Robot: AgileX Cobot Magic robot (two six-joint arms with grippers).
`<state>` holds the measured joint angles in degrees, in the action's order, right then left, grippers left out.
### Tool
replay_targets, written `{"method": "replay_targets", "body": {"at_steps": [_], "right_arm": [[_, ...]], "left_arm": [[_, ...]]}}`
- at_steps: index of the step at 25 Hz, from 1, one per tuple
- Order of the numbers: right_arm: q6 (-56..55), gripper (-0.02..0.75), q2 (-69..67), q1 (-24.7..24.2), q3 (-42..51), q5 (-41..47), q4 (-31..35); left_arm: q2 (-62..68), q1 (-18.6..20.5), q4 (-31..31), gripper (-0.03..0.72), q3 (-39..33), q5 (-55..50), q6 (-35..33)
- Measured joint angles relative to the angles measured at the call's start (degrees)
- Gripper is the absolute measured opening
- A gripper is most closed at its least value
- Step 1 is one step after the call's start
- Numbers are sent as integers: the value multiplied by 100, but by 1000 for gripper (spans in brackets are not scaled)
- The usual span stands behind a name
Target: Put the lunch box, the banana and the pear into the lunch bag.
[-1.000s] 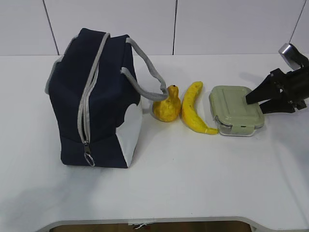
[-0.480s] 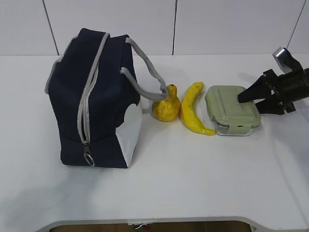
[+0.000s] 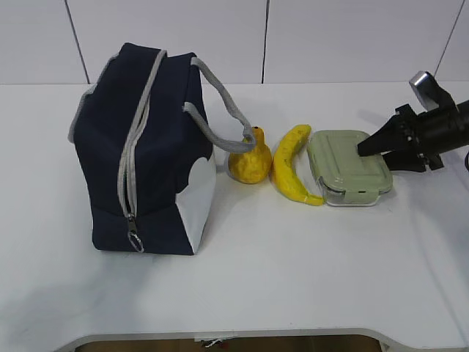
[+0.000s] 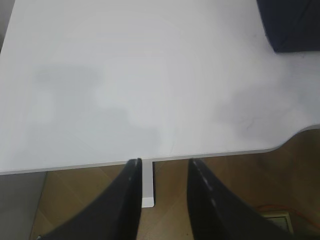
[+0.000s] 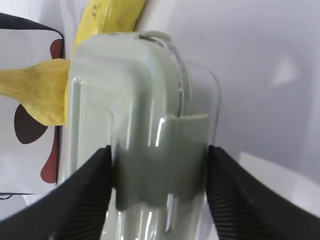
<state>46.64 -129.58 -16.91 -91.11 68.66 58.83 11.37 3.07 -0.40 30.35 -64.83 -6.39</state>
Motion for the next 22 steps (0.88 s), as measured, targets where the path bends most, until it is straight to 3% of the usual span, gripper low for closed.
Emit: {"method": "replay_targets", "body": {"at_steps": [11,22], "right_arm": [[-214,382,0,0,-23,56,-59],[-578,370,71,10,-23,84,-194]], "left_arm": [[0,0,0,240,0,0,0],[0,0,-3,240,0,0,0]]}}
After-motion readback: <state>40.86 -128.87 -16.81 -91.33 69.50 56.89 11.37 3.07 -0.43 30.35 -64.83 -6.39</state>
